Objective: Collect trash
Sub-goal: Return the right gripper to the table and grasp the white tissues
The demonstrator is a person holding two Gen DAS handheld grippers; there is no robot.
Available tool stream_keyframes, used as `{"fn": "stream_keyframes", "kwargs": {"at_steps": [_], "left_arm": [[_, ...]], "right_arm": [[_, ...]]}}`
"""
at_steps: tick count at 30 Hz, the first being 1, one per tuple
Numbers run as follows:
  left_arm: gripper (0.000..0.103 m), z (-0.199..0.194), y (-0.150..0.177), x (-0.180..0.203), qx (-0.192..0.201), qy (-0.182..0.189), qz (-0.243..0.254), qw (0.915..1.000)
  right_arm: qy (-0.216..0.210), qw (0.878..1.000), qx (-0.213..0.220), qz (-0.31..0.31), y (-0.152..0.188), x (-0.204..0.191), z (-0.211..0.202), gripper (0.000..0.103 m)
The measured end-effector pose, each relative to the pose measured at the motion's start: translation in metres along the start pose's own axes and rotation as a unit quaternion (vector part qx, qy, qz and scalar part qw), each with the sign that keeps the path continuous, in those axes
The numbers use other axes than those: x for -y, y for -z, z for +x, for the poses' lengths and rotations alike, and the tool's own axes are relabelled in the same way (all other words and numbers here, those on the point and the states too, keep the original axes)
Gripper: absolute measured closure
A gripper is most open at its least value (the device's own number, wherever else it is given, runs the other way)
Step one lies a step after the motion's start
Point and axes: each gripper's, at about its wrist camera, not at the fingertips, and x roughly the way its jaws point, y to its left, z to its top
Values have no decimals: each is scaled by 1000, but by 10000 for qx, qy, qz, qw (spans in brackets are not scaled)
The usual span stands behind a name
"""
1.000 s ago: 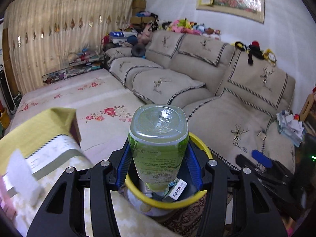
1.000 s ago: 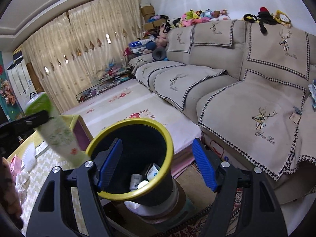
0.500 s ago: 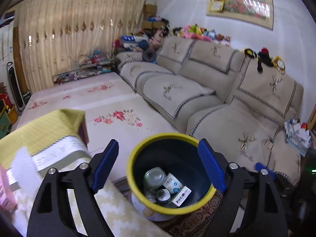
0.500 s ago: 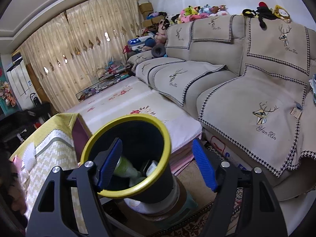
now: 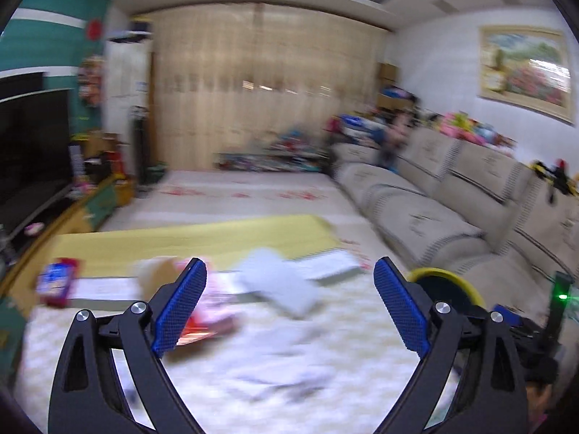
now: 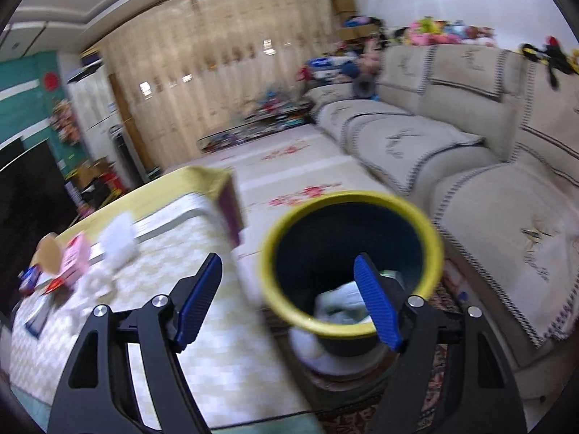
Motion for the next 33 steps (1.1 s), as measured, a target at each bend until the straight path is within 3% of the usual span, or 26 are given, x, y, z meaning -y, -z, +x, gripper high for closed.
{"fn": "stream_keyframes", "kwargs": {"at_steps": [5,8,13,18,23,24,25,28,30,33], "left_arm": [[11,-13,14,-75,276,-759,-93,9967],[11,-8,24,-109,280,-1012,-177,9943],[11,1,38,-153,246,-1144,-547,9916],[11,4,45,-171,326,-1216,-634,9900],[11,9,50,-167,272,-1081,-794,9906],[11,7,50,-158,276,-1072,-810,9905],[11,8,50,-159,279,-1056,-834,9905],[11,7,52,-157,273,-1041,-853,9905],[11,8,53,-156,252,-1024,-864,9907],[11,9,55,-156,218,-1017,-867,9908]], "right_arm": [[-436,9973,-254,-542,7,-70,15,31],[-860,9910,-570,-852,12,-117,29,31],[-1323,9761,-1024,-1386,18,-179,51,31],[-1263,9571,-1628,-2038,33,-222,81,27],[-1108,9518,-1832,-2196,43,-240,95,27],[-1100,9501,-1883,-2232,45,-242,97,35],[-1085,9500,-1869,-2255,47,-244,99,37],[-1183,9486,-1872,-2261,48,-251,99,62],[-1351,9478,-1943,-2136,48,-250,97,86],[-1466,9501,-1911,-1981,47,-241,90,91]]}}
